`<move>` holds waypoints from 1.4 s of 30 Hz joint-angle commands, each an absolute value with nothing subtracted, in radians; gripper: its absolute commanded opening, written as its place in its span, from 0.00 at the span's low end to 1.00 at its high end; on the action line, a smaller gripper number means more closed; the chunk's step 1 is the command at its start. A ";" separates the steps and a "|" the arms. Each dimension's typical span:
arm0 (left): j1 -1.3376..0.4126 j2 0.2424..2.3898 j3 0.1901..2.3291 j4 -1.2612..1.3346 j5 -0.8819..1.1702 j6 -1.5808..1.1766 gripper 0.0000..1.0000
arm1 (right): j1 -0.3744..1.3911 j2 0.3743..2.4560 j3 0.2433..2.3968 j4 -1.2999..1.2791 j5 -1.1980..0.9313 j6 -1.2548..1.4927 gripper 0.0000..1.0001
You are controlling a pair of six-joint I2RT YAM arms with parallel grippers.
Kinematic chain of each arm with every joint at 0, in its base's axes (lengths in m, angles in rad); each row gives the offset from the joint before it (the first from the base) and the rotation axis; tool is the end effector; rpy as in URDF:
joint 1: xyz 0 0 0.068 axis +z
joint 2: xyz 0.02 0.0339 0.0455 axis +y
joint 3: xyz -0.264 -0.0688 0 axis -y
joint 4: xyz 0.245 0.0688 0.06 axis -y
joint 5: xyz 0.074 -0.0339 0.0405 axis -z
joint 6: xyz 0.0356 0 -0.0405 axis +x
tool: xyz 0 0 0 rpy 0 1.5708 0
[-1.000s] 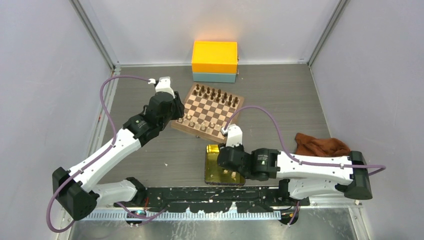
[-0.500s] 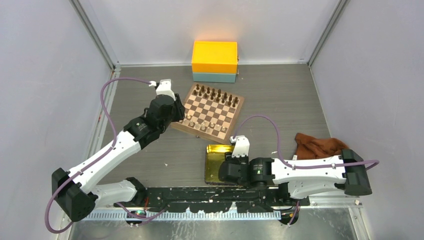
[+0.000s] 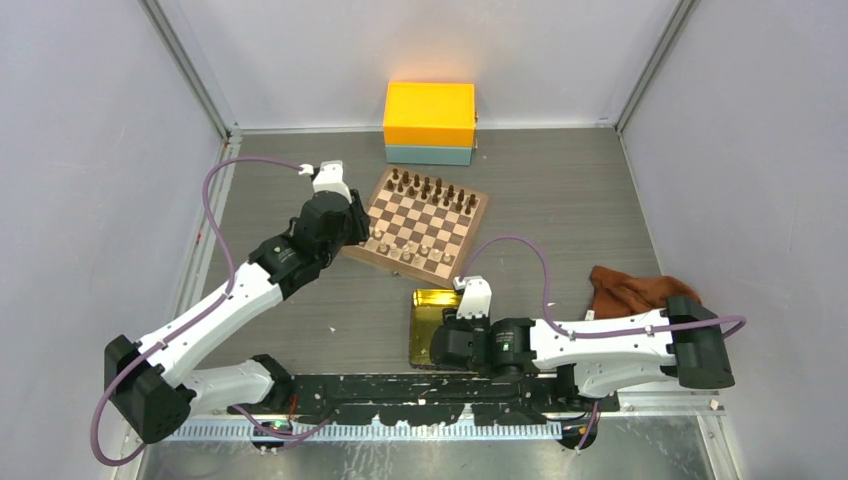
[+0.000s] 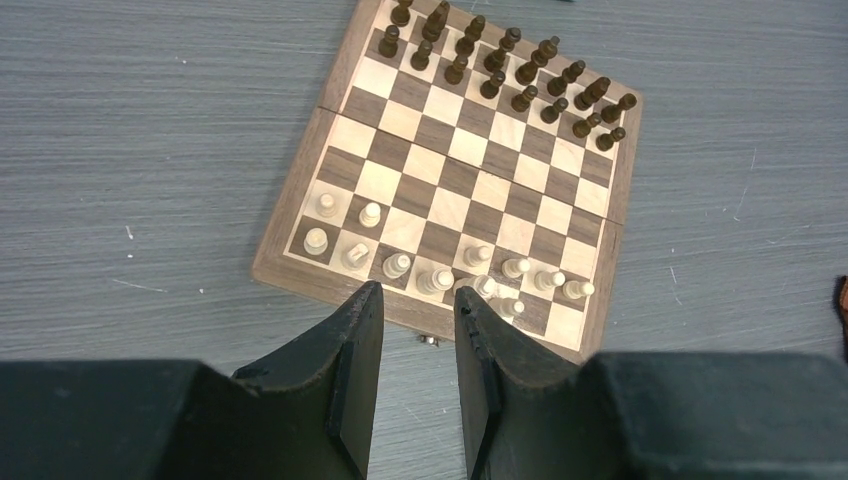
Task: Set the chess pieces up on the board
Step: Pick up the chess piece from the storage box.
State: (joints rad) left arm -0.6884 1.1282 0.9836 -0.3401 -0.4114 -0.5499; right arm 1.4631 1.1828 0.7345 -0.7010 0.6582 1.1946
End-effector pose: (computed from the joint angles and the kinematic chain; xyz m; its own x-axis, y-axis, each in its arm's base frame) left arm 0.2039 -0.1493 0.3264 -0.4683 -0.2350 -0.8517 0.0754 0.9498 -0.3035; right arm 0.0441 0.2052 0.2125 -0.7425 -0.0228 -0.6694 -0.1878 0.9664 0.1755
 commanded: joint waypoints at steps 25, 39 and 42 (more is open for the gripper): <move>-0.693 1.081 0.951 -0.256 -0.446 -0.564 0.33 | 1.375 1.221 0.659 -0.529 0.608 1.185 0.45; -0.694 1.068 0.936 -0.248 -0.458 -0.558 0.33 | 1.326 1.261 0.647 -0.477 0.562 1.140 0.40; -0.693 1.068 0.935 -0.247 -0.459 -0.558 0.33 | 1.324 1.268 0.650 -0.483 0.558 1.137 0.38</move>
